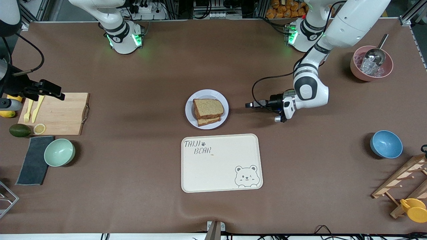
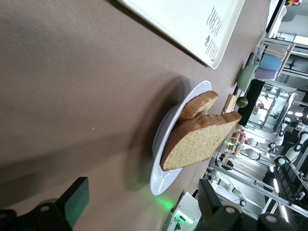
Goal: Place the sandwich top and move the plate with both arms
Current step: 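Reach the left gripper to the plate rim and grasp it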
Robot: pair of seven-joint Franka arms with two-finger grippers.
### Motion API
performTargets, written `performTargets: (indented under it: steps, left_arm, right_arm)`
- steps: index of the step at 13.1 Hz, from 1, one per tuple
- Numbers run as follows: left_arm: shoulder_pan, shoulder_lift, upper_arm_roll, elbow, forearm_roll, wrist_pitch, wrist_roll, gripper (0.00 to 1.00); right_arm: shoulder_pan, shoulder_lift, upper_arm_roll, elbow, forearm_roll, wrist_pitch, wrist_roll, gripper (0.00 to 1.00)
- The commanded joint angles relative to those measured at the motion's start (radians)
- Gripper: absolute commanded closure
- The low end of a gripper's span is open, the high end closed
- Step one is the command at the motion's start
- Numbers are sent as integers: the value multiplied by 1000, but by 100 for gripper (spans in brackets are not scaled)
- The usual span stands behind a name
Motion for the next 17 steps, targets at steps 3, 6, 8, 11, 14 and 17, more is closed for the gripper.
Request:
performTargets:
  steps: [3, 6, 8, 11, 14, 17]
  left_arm:
    - [-50, 46, -6, 63, -90, 12, 29, 0]
    - [-78, 71, -4, 82, -131, 12, 82, 0]
    - [-96, 103, -4, 114, -130, 12, 85, 0]
    - [-104, 134, -6, 139, -131, 12, 88, 0]
    - [-119, 145, -4, 145, -133, 12, 114, 0]
    - [-121, 155, -4, 146, -133, 12, 160, 0]
  right_arm:
    - [-2, -16, 18, 4, -39, 14, 25, 0]
    - [-4, -16, 16, 6, -37, 9, 23, 0]
    - [-4, -14, 16, 6, -37, 8, 25, 0]
    - [-4, -16, 16, 7, -35, 5, 26, 0]
    - [-7, -16, 16, 7, -35, 3, 25, 0]
    - [-7, -17, 15, 7, -35, 2, 26, 0]
